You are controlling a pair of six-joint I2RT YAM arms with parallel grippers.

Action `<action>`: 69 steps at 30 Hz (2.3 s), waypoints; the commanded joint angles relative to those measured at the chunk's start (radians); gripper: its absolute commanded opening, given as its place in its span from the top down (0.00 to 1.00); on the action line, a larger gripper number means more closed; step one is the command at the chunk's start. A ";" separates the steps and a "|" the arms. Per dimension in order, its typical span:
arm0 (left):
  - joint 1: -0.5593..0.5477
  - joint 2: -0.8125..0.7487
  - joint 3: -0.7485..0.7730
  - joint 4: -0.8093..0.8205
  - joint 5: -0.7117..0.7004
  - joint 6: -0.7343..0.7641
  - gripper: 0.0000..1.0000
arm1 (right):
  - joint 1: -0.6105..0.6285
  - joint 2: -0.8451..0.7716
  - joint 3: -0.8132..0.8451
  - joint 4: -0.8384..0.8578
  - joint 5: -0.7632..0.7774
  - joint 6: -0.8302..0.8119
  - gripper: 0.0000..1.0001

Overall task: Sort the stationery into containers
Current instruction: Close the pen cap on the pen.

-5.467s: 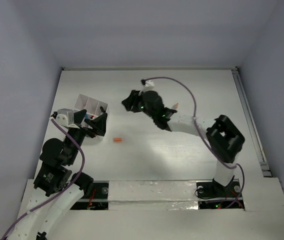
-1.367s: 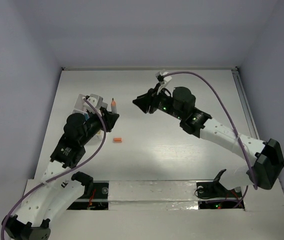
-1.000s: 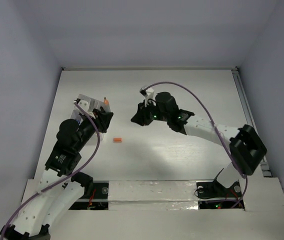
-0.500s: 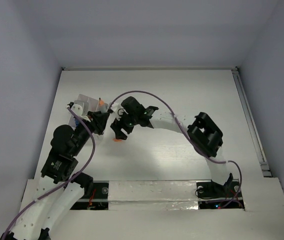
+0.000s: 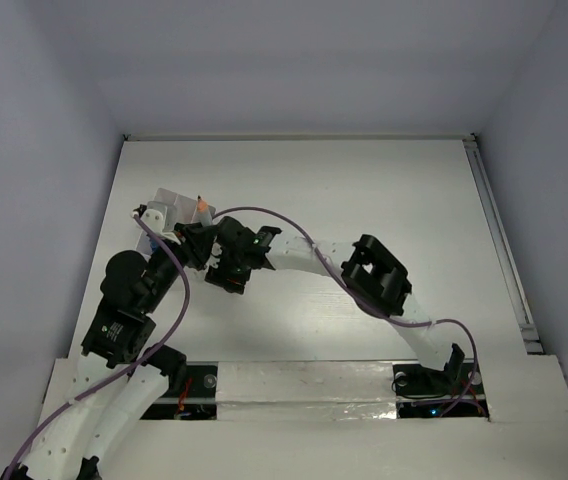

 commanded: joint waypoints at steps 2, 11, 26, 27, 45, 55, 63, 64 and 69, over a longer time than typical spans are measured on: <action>0.008 -0.006 0.028 0.036 -0.001 0.009 1.00 | 0.010 0.046 0.052 -0.075 0.085 -0.048 0.44; 0.017 0.000 0.027 0.038 -0.001 0.009 1.00 | 0.010 0.072 0.064 -0.106 0.105 -0.019 0.91; 0.017 0.045 0.025 0.096 0.134 -0.053 1.00 | -0.121 -0.487 -0.564 0.456 0.058 0.320 1.00; 0.017 0.051 0.025 0.122 0.153 -0.061 1.00 | -0.157 -0.532 -0.613 0.505 0.049 0.360 1.00; 0.017 0.244 -0.007 0.455 0.618 -0.221 1.00 | -0.317 -1.065 -0.916 1.170 -0.129 0.834 1.00; 0.017 0.223 -0.046 0.521 0.733 -0.259 1.00 | -0.328 -0.962 -0.896 1.567 -0.263 1.153 1.00; 0.017 0.229 -0.055 0.556 0.773 -0.294 1.00 | -0.328 -0.885 -0.846 1.762 -0.317 1.268 1.00; 0.017 0.229 -0.056 0.570 0.783 -0.300 1.00 | -0.328 -0.878 -0.838 1.790 -0.321 1.288 1.00; 0.017 0.233 -0.073 0.622 0.815 -0.342 1.00 | -0.328 -0.804 -0.786 1.902 -0.366 1.382 1.00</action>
